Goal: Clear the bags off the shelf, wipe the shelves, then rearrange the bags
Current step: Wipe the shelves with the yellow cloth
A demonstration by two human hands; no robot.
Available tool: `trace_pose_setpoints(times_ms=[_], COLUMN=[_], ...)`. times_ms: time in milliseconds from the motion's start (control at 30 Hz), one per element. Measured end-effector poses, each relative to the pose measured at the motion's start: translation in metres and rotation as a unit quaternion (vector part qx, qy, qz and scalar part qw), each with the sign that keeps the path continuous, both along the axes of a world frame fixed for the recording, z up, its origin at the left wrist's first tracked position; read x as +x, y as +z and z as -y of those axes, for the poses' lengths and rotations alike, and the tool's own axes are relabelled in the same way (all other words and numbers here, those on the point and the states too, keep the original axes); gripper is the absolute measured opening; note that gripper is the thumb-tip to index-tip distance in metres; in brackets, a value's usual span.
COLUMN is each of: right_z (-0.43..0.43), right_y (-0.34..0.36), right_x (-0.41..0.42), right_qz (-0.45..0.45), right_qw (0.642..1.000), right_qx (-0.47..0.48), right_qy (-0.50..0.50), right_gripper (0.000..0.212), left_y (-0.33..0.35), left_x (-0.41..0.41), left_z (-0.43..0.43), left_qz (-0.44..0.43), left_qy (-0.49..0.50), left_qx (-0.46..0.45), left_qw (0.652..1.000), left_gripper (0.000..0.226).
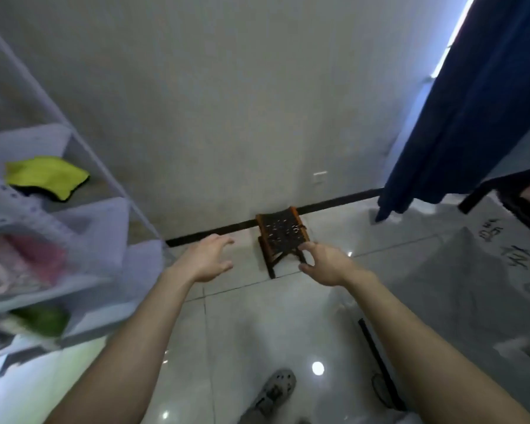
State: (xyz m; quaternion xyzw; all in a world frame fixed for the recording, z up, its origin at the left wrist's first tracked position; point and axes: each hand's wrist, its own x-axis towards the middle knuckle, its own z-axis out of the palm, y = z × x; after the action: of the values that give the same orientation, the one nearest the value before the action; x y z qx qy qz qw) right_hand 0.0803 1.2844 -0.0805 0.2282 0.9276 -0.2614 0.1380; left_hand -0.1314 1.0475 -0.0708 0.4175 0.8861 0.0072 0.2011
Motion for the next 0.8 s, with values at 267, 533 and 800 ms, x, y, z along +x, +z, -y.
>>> trace_pose_setpoints(times_ms=[267, 533, 800], right_z=[0.112, 0.180, 0.202], right_y=[0.002, 0.020, 0.027], right_x=[-0.125, -0.218, -0.313], right_qz=[0.004, -0.007, -0.066], right_qw=[0.977, 0.948, 0.930], right_qx=[-0.025, 0.011, 0.036], right_qy=[0.210, 0.318, 0.359], right_gripper=[0.063, 0.062, 0.061], left_y=[-0.005, 0.001, 0.023], left_x=[-0.002, -0.034, -0.091], left_z=[0.170, 0.232, 0.252], left_qz=[0.013, 0.008, -0.037], left_qy=[0.212, 0.296, 0.324], left_qx=[0.005, 0.057, 0.100], left_qw=[0.977, 0.954, 0.940], left_gripper=[0.069, 0.069, 0.064])
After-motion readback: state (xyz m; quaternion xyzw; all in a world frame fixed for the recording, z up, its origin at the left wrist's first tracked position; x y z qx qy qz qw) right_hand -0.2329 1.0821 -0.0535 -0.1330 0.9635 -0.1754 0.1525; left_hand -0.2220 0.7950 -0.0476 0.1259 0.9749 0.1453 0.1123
